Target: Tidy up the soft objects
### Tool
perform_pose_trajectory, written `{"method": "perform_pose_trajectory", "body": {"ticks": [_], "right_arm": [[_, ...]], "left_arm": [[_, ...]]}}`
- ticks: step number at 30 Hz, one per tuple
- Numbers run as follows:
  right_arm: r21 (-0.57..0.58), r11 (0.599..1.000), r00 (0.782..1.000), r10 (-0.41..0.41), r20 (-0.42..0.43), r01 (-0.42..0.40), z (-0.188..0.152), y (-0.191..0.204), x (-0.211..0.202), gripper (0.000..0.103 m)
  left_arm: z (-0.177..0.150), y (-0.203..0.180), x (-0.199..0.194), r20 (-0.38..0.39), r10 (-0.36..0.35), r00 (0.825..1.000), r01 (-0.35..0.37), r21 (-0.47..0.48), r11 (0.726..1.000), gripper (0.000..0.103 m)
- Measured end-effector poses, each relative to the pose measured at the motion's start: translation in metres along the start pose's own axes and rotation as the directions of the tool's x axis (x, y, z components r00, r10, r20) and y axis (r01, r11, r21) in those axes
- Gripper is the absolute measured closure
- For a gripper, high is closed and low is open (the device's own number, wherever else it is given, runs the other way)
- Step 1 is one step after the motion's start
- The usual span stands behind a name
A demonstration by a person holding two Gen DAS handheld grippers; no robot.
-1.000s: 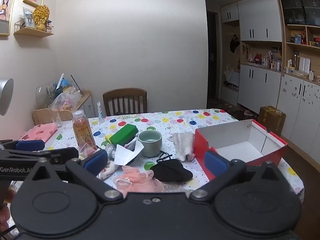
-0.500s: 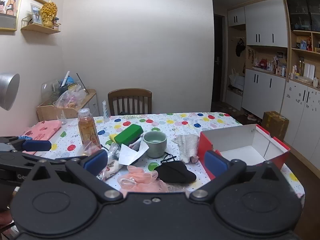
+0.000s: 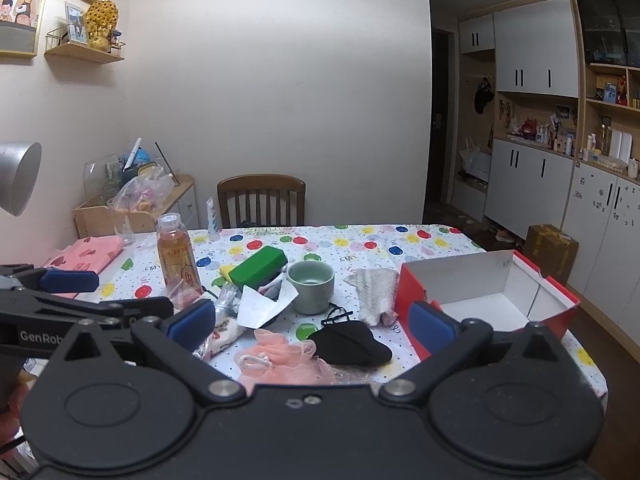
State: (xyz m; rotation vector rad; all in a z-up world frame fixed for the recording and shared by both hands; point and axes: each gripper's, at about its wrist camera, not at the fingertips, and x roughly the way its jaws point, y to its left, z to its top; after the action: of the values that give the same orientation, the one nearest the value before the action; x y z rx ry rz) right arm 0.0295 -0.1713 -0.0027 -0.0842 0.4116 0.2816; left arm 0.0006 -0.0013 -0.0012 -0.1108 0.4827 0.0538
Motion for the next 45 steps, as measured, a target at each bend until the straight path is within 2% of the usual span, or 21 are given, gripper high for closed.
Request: {"method": "perform_pose_trajectory", "body": {"ticks": [6, 25, 30, 39, 45], "right_arm": [[-0.005, 1.000, 1.000, 0.006, 0.006, -0.006, 0.000, 0.001, 0.000, 0.000], [-0.002, 0.999, 0.999, 0.032, 0.016, -0.032, -0.003, 0.000, 0.002, 0.000], [-0.006, 0.999, 0.999, 0.036, 0.025, -0.036, -0.002, 0.000, 0.001, 0.001], [0.028, 1.000, 0.999, -0.010, 0.054, 0.008, 0.004, -0.007, 0.003, 0.002], [0.037, 0.999, 0.998, -0.005, 0.059, 0.003, 0.004, -0.007, 0.003, 0.004]], "left_arm": [[0.000, 0.005, 0.001, -0.003, -0.023, 1.000, 0.023, -0.029, 0.999, 0.000], [-0.002, 0.007, 0.001, -0.006, -0.021, 1.000, 0.020, -0.055, 0.998, 0.000], [-0.001, 0.008, -0.001, 0.016, -0.019, 1.000, 0.020, -0.048, 0.999, 0.000], [0.009, 0.009, -0.006, 0.087, -0.020, 0.996, 0.021, -0.012, 1.000, 0.000], [0.007, 0.007, -0.005, 0.089, -0.029, 0.996, 0.030, -0.007, 1.000, 0.000]]}}
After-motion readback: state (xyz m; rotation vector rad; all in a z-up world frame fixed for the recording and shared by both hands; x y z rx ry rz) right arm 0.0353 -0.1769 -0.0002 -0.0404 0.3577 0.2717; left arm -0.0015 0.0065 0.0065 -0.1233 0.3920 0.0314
